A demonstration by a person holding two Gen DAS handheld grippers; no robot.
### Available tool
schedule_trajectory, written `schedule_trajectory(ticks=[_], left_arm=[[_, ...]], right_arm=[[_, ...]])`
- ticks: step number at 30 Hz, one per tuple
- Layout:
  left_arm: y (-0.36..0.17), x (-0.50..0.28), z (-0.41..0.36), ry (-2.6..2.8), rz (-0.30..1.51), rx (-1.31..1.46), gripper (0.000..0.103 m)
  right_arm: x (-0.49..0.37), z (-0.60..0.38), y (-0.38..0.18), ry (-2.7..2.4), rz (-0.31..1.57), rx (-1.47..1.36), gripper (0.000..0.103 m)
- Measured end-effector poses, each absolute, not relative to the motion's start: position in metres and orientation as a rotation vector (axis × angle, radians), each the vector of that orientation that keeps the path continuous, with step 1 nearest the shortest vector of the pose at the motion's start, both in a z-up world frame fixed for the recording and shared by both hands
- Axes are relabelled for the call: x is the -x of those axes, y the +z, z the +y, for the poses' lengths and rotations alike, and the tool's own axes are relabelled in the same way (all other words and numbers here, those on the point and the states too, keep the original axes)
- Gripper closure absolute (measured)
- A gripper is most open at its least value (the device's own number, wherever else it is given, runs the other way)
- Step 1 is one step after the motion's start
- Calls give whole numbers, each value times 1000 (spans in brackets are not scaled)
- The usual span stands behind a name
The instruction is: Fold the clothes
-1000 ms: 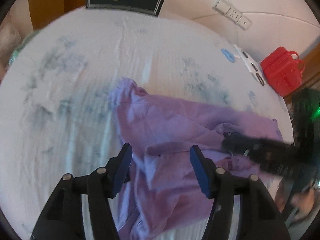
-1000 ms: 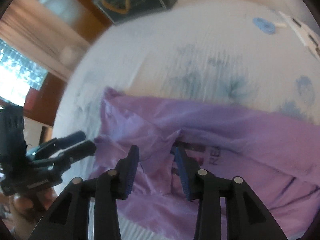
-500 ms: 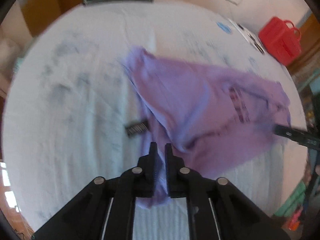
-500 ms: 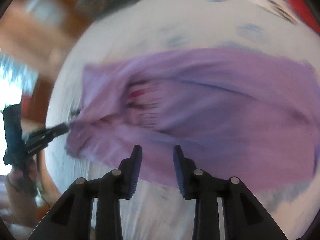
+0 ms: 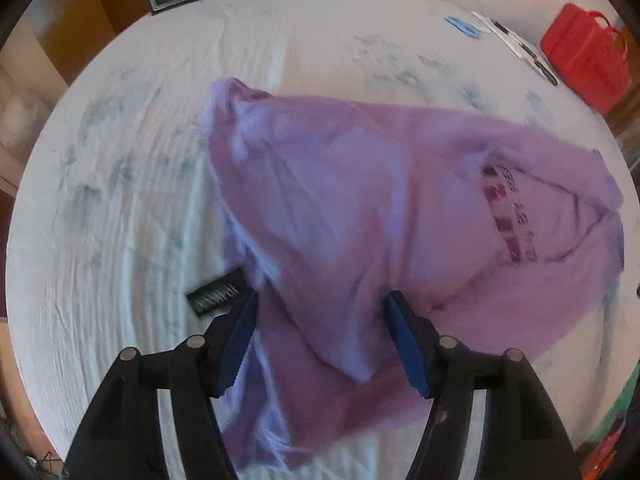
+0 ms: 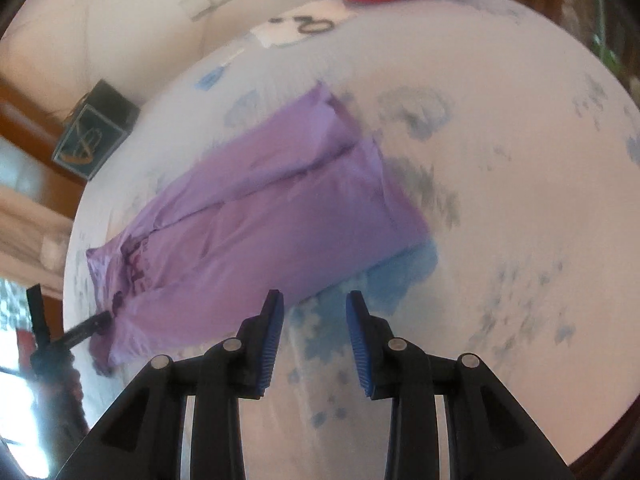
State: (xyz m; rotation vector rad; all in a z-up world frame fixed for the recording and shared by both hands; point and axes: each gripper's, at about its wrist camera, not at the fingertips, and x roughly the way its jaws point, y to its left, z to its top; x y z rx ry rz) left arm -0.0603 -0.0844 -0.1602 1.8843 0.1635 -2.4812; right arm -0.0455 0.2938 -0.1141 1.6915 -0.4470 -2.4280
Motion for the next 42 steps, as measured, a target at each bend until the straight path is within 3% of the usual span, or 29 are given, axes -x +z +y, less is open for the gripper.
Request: schedule_trajectory(ticks=[4, 10, 13, 15, 20, 27, 42], left_arm=[[-149, 48, -65, -2429, 203, -1795, 39], [-125, 19, 6, -2389, 399, -1596, 39], [-124, 11, 67, -2343, 573, -1549, 28], [-128, 14, 112, -2328, 665, -1571, 28], [-132, 31, 211, -2302, 796, -1595, 28], [-148, 50, 300, -2215, 820, -1631, 28], [-165, 73, 323, -2089, 741, -1536, 27]], right_arm=[[72, 301, -121, -2342, -315, -1660, 71], [114, 331, -151, -2132, -56, -1658, 71], [129, 359, -156, -1977, 36, -1604, 70], [140, 375, -148, -1920, 96, -1539, 70], [179, 382, -119, -1833, 295, -1375, 57], [226, 354, -113, -1674, 580, -1188, 54], [256, 298, -146, -1418, 828, -913, 53]])
